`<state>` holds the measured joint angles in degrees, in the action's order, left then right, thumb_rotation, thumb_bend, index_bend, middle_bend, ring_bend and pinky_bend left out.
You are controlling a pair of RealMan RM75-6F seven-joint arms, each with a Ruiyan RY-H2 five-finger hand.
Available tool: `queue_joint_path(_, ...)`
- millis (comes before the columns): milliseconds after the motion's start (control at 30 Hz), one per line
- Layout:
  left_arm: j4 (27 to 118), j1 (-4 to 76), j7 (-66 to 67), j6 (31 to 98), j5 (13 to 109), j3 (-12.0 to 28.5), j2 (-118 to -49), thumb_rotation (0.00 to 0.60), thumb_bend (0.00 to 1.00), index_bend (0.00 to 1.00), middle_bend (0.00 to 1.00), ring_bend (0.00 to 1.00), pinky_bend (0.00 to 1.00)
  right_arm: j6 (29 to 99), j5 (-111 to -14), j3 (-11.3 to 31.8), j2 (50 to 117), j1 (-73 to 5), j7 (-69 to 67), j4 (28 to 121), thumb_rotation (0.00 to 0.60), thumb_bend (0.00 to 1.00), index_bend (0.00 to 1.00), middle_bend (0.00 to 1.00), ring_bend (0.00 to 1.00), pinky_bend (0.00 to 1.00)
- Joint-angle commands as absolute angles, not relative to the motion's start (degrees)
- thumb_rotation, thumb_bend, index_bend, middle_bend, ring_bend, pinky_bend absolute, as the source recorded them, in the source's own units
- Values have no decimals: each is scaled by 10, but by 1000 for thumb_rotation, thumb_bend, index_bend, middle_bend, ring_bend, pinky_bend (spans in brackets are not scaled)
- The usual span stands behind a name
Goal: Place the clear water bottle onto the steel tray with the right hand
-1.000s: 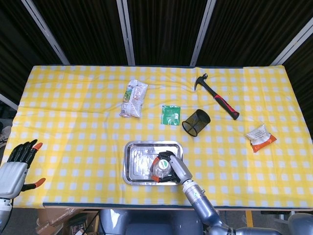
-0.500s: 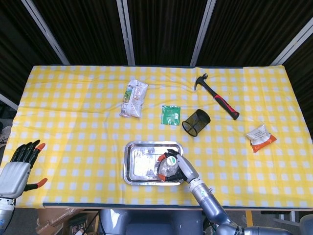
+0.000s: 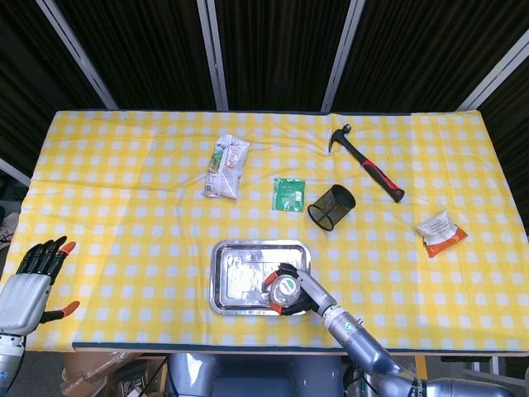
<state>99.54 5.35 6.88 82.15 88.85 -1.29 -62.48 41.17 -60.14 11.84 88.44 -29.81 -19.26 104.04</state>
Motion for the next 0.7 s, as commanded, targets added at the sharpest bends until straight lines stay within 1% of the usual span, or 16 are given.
queue_joint_path(33,995,53,69,822,889,-13,-625,600,168,58,0,0,0,398,-610,117,875,-305,-207,1041,597,400,382,225,0,0)
queue_joint_path(367,995,55,73,818,889,-14,-626,600,168,59,0,0,0,392,-618,115,869,-309,-223,1041,598,399,370,224,0,0)
queue_joint_path(500,996,55,75,818,889,-15,-627,600,168,59,0,0,0,393,-622,115,865,-308,-231,1043,598,396,296,224,0,0)
queue_joint_path(567,996,55,76,819,889,-15,-627,600,168,60,0,0,0,391,-624,115,862,-309,-235,1043,598,359,231,224,0,0)
queue_joint_path(633,996,55,76,819,890,-15,-628,600,168,60,0,0,0,389,-627,115,860,-309,-239,1043,598,307,186,224,0,0)
queue_joint_path(700,996,55,77,819,890,-15,-628,600,168,60,0,0,0,387,-629,115,859,-310,-243,1043,595,269,168,224,0,0)
